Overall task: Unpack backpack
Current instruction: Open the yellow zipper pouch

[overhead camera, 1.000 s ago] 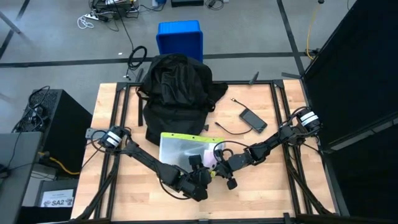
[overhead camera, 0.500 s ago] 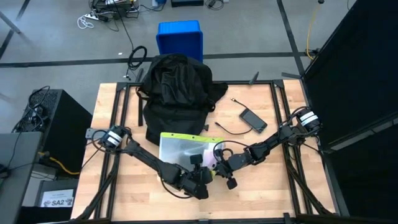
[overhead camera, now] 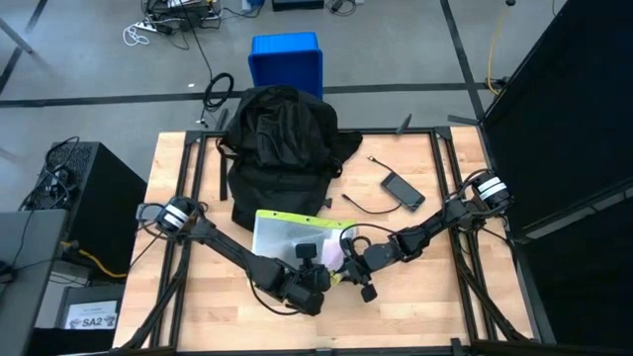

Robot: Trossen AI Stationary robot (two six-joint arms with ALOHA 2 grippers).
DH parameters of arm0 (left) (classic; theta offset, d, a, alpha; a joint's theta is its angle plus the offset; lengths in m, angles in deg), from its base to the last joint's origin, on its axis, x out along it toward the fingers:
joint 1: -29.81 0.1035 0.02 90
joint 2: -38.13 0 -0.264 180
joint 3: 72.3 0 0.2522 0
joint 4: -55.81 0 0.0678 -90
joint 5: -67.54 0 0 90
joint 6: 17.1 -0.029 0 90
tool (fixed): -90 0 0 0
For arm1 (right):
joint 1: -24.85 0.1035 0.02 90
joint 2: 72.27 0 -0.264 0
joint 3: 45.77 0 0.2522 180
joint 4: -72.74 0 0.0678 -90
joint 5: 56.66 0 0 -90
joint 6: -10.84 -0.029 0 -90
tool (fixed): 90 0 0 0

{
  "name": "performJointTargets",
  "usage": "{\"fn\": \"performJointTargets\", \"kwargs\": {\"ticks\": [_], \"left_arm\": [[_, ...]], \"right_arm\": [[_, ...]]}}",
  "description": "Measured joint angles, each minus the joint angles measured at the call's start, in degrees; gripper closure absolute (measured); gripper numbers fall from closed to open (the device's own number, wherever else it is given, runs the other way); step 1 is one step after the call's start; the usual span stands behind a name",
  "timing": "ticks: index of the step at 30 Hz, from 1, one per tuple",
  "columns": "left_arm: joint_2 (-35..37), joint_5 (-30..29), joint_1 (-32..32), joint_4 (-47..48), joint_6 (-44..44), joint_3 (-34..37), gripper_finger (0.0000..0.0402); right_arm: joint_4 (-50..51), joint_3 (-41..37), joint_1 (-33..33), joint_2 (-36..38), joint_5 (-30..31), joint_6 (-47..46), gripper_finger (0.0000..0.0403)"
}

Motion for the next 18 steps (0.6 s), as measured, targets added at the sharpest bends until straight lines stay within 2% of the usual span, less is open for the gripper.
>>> {"fn": "performJointTargets", "kwargs": {"ticks": [8,13,18], "left_arm": [[0.0,1.1,0.0,0.0,1.5,-0.1,0.0401],[0.0,1.1,0.0,0.0,1.5,-0.1,0.0394],[0.0,0.8,0.1,0.0,0.6,-0.1,0.0361]], "right_arm": [[-0.4,0.0,0.2,0.7,0.0,0.1,0.0354],[-0.3,0.0,0.2,0.7,0.0,0.8,0.0381],[-0.2,0.0,0.2,0.7,0.0,0.8,0.0400]]}}
